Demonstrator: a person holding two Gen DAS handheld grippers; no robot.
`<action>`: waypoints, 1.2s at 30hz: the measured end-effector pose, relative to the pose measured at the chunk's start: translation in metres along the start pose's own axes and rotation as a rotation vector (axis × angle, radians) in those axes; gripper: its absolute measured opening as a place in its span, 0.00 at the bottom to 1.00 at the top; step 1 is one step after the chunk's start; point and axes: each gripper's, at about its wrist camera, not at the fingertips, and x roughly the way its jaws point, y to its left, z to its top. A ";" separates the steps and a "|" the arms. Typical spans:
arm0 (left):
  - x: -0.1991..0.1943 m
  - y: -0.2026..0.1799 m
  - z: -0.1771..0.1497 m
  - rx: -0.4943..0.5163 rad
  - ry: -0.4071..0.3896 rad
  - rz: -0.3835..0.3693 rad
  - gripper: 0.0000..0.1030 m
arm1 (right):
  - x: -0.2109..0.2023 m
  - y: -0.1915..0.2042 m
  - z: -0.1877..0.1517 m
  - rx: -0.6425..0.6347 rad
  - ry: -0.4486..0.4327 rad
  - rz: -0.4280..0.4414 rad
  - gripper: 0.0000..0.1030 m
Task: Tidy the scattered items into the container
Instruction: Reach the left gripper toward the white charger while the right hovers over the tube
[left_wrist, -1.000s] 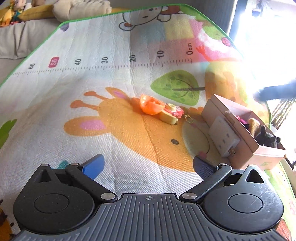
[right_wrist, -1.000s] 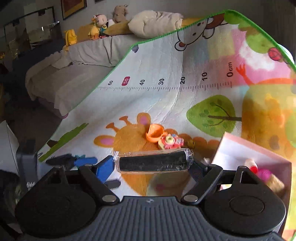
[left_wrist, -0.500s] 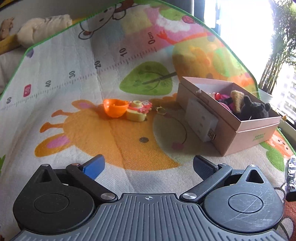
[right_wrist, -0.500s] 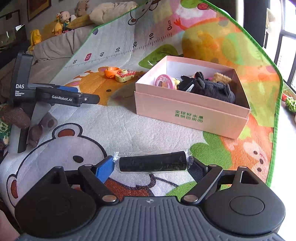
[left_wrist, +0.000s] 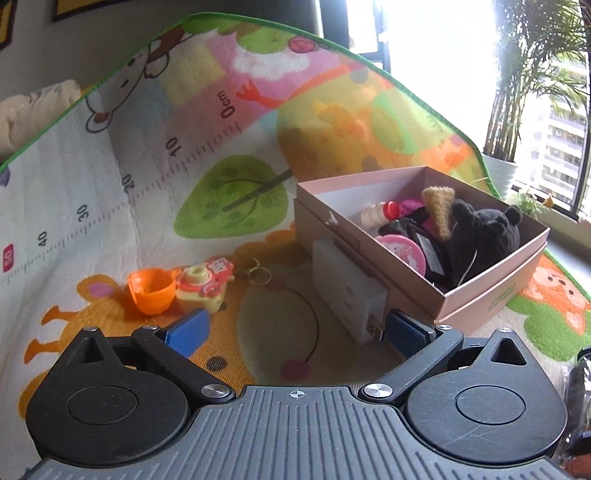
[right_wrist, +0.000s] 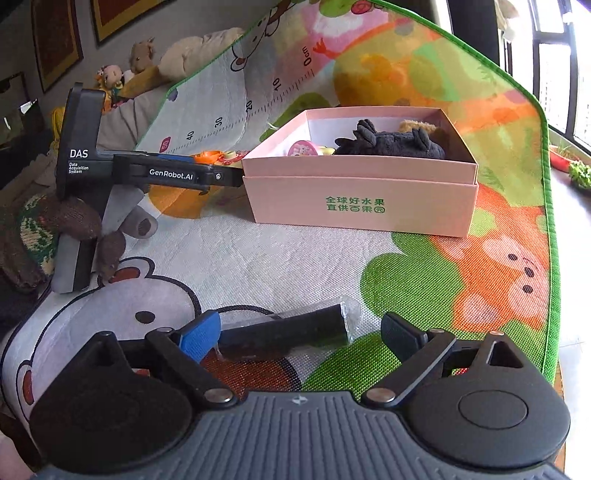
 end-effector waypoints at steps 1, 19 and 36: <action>0.002 -0.001 0.002 0.005 -0.002 0.002 1.00 | 0.000 -0.001 0.000 0.005 -0.003 0.001 0.94; 0.008 0.027 0.006 0.014 0.032 0.231 1.00 | 0.002 0.001 -0.001 -0.004 -0.003 0.006 0.98; 0.029 -0.013 -0.002 0.127 0.078 0.019 0.74 | -0.003 -0.002 -0.002 0.019 -0.037 0.012 0.99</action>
